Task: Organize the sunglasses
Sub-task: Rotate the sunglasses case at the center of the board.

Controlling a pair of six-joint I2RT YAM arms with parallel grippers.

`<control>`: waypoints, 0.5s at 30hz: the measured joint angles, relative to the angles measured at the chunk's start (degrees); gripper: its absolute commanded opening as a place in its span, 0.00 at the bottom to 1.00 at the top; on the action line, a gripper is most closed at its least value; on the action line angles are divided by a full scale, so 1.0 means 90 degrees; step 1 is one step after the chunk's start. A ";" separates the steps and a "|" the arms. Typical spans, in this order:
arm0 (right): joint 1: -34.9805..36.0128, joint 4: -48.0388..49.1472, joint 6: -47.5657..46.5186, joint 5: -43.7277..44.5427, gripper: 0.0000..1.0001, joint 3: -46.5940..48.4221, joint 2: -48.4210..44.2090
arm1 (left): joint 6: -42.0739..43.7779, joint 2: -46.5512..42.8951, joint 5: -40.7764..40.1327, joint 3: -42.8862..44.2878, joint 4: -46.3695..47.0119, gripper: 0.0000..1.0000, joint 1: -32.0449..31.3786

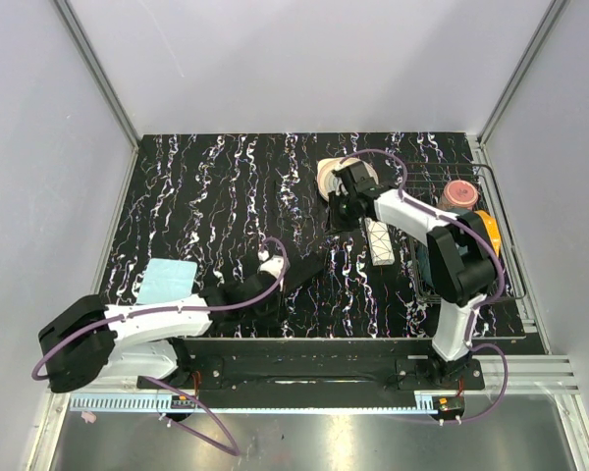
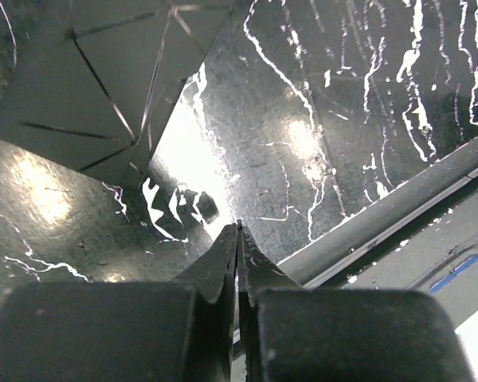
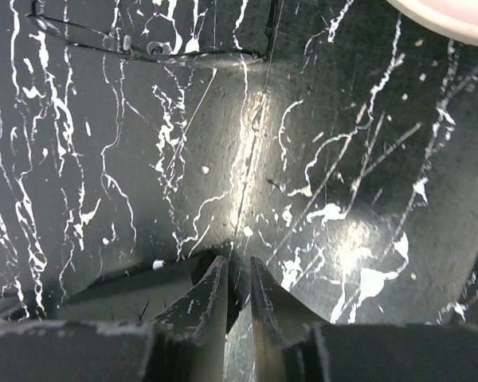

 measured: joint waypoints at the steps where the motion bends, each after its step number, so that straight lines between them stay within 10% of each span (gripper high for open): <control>1: 0.0022 -0.0010 -0.0027 -0.0002 0.22 0.0121 0.0165 | -0.0083 0.0036 0.0010 -0.0097 0.0097 0.00 -0.0027; 15: 0.0355 -0.0019 -0.0100 -0.0180 0.20 0.0471 0.1141 | -0.0573 0.1564 0.0041 0.0189 0.1365 0.00 -0.0126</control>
